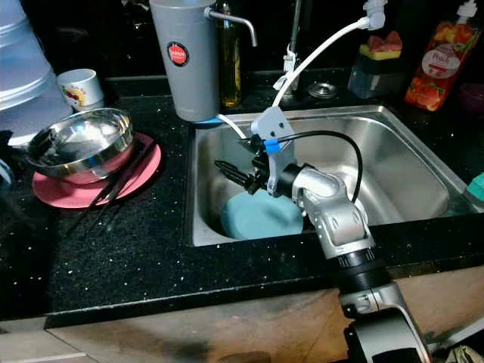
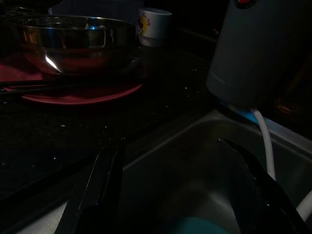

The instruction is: Kitchen organization

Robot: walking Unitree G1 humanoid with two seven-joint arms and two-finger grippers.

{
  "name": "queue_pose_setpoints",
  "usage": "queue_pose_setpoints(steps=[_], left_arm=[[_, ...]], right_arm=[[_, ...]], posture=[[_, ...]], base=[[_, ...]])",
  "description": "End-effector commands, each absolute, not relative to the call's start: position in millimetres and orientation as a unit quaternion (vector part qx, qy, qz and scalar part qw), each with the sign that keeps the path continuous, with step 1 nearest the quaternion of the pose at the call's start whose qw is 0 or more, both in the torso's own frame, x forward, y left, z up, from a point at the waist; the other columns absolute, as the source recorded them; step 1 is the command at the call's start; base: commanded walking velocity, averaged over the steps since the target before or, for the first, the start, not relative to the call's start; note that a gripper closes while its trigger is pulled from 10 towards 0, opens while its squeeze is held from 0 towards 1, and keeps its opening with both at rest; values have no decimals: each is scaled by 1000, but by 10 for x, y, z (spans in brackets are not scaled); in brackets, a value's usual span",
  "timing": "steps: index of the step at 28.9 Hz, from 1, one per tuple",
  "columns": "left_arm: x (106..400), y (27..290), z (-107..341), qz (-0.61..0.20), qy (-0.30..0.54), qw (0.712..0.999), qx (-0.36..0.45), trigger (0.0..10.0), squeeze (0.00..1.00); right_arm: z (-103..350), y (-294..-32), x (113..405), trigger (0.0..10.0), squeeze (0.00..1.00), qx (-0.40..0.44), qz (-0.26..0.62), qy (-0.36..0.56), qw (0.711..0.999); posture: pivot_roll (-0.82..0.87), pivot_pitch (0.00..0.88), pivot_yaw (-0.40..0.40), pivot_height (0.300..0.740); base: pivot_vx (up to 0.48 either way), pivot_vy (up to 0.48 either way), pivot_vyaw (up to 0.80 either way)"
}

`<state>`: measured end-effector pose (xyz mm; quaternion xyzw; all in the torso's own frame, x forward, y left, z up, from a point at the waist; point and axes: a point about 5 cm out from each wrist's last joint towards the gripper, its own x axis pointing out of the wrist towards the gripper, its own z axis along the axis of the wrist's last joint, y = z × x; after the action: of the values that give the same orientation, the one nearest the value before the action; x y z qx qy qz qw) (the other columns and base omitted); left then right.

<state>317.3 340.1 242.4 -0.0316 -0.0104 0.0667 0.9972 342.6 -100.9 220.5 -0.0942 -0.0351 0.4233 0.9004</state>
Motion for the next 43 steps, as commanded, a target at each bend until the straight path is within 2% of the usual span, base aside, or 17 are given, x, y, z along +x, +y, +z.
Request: queue_pose_setpoints(steps=[1, 9, 14, 25, 26, 27, 28, 43], left_arm=[[3208, 3373, 2315, 65, 16, 996, -50, 10000, 0], [3388, 3235, 2313, 66, 63, 991, -98, 10000, 0], [3409, 3265, 2293, 90, 121, 982, -111, 10000, 0], [3357, 3332, 2354, 102, 144, 977, -117, 10000, 0], [3342, 3347, 2346, 105, 145, 976, -120, 9176, 0], [3342, 3347, 2346, 105, 145, 976, -120, 9176, 0], [3331, 3365, 2344, 109, 146, 975, -126, 0, 0], [3300, 3424, 2381, 125, 139, 973, -136, 0, 0]], right_arm=[[2232, -1001, 3429, 10000, 0, -98, 427, -40, 898], [2260, -1014, 3439, 10000, 0, -105, 429, -41, 896], [2264, -1034, 3438, 10000, 0, -108, 429, -41, 896], [2278, -1047, 3447, 10000, 0, -111, 430, -41, 895], [2283, -1042, 3451, 10000, 0, -111, 431, -42, 895], [2283, -1042, 3451, 10000, 0, -111, 431, -42, 895], [2286, -1039, 3453, 10000, 0, -111, 431, -42, 895], [2291, -1048, 3463, 10000, 0, -112, 429, -42, 895]], posture=[[27, 0, -23, 740], [16, 0, -20, 740], [12, 3, -13, 740], [16, 7, -20, 740], [17, 7, -21, 740], [17, 7, -21, 740], [17, 7, -22, 740], [15, 7, -22, 740]], base=[[0, 0, 0], [0, 0, 0], [0, 0, 0], [0, 0, 0], [0, 0, 0], [0, 0, 0], [0, 0, 0], [0, 0, 0]])
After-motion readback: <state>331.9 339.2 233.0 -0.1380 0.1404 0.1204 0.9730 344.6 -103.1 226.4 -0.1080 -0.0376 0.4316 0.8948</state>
